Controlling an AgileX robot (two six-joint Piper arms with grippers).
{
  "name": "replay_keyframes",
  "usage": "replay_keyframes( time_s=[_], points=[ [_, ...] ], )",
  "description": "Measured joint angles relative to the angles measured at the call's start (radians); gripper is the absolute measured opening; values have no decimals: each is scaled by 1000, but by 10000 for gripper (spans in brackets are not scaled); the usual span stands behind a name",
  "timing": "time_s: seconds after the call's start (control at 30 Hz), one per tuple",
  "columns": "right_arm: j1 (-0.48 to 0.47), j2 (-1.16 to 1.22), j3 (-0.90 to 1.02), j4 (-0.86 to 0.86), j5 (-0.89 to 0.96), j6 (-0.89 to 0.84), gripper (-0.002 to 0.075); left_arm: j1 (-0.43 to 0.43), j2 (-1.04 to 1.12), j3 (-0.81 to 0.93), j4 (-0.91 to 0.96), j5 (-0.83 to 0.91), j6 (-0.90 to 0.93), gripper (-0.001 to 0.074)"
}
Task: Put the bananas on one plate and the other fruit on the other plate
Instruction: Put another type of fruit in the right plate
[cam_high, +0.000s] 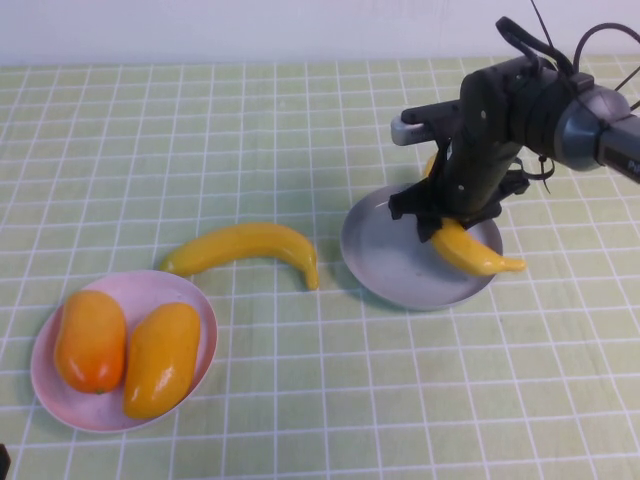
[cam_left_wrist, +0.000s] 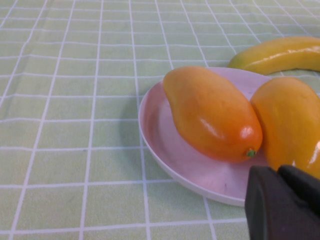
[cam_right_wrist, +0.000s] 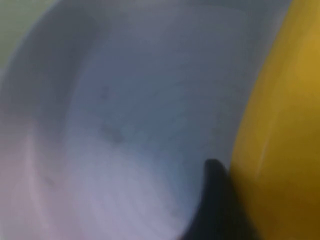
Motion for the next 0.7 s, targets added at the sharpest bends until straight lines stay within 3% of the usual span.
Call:
replay_keyframes(
  time_s=[0.17, 0.27, 0.43, 0.57, 0.7],
  points=[
    [0, 0, -19, 53, 34, -21, 584, 0, 0, 0, 0, 0, 0, 4],
    [2, 0, -59, 43, 102, -22, 651, 0, 0, 0, 0, 0, 0, 4],
    [34, 0, -199, 13, 191, -158, 655, 0, 0, 0, 0, 0, 0, 4],
    [95, 0, -303, 77, 174, -513, 606, 0, 0, 0, 0, 0, 0, 4],
    [165, 2, -323, 248, 114, -940, 545, 0, 0, 0, 0, 0, 0, 4]
  ],
)
